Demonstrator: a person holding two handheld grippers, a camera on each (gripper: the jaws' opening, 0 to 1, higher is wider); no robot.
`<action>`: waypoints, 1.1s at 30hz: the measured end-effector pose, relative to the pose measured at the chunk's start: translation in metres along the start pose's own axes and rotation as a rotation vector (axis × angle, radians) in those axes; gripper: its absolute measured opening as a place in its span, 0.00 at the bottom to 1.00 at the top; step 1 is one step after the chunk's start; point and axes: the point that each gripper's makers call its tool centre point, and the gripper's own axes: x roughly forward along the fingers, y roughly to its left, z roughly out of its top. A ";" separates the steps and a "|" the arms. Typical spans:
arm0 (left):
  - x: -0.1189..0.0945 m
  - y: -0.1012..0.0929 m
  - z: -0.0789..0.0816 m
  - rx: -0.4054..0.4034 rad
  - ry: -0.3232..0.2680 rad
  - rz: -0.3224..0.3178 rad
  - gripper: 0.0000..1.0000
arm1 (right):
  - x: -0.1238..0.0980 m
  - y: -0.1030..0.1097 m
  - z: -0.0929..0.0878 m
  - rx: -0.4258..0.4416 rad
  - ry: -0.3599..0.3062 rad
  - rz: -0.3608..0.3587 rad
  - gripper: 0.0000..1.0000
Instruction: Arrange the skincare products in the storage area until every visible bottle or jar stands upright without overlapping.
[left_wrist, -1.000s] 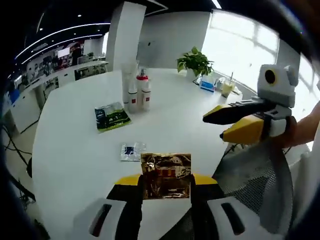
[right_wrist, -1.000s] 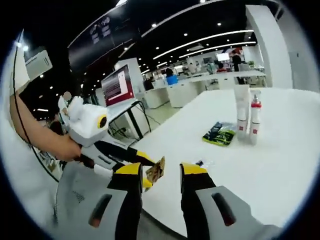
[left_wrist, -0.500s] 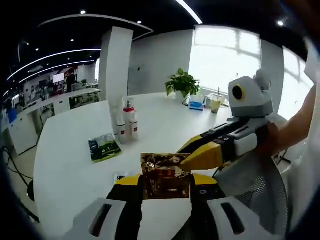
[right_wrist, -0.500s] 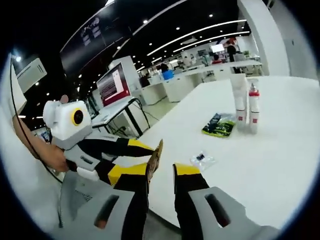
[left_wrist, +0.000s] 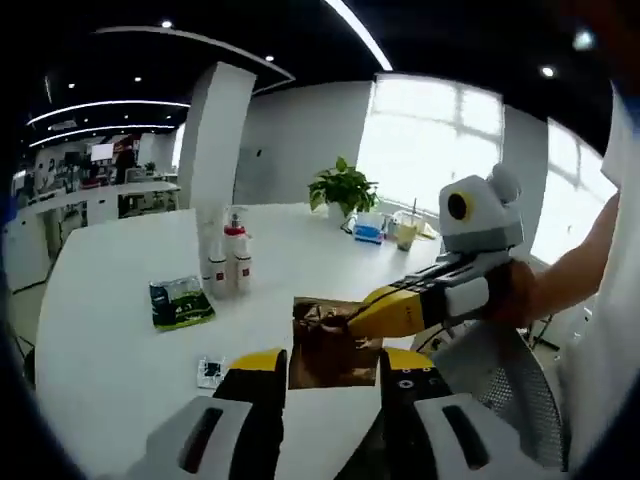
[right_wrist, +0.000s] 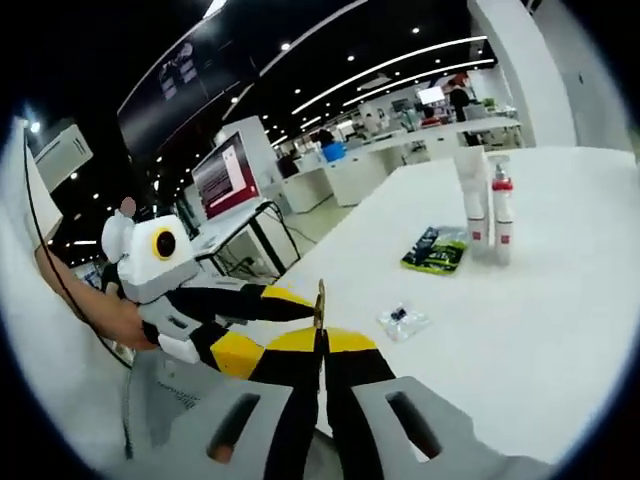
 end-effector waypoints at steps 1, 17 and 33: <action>-0.004 0.001 0.000 -0.024 -0.020 -0.025 0.38 | 0.000 0.004 -0.001 0.037 0.009 0.030 0.00; -0.031 -0.013 -0.004 -0.558 -0.071 -0.274 0.01 | 0.000 0.032 -0.007 0.160 0.063 0.209 0.00; -0.036 -0.025 -0.013 -0.534 -0.030 -0.312 0.01 | 0.003 0.043 -0.009 0.123 0.076 0.262 0.01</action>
